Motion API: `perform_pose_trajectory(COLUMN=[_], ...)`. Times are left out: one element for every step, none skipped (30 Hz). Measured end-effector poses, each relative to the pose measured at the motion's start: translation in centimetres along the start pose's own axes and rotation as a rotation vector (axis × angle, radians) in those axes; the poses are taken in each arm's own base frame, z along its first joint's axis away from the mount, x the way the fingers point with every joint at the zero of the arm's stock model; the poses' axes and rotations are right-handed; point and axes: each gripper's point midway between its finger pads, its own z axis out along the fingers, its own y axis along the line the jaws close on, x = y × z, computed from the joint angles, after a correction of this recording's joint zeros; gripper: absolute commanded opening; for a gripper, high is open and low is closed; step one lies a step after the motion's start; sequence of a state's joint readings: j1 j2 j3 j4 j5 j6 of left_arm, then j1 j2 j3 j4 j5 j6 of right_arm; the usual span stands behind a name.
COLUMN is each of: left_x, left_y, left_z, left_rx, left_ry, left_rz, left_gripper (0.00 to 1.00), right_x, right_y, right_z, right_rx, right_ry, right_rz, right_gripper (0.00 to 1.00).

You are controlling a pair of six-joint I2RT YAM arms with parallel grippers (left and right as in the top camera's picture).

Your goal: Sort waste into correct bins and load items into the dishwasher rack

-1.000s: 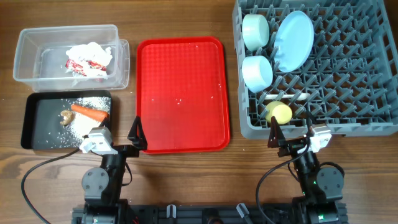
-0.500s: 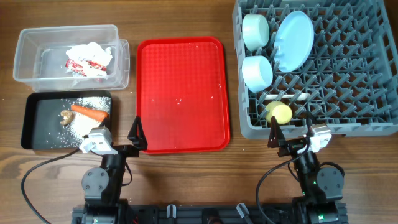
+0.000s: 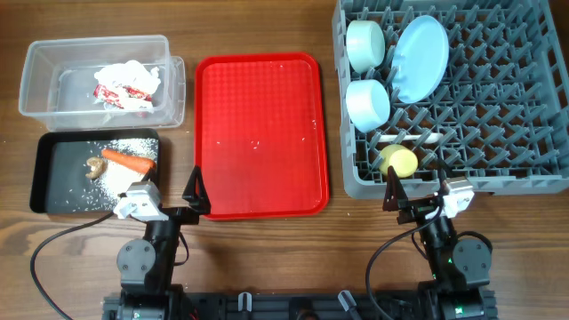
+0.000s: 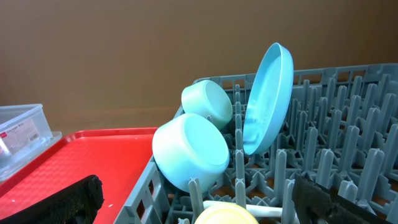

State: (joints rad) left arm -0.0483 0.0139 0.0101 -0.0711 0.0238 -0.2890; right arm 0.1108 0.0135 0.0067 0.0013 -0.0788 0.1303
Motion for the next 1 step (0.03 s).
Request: perform_pose_trajectory(left_x=[0.01], left_y=[0.01], left_z=[0.00], left_rx=[0.000], left_ry=[0.000], left_rz=[0.000], left_gripper=[1.00], right_x=[0.00], right_y=[0.00], right_z=[0.00], right_rx=[0.000], right_ry=[0.000], right_rz=[0.000], right_gripper=[1.00])
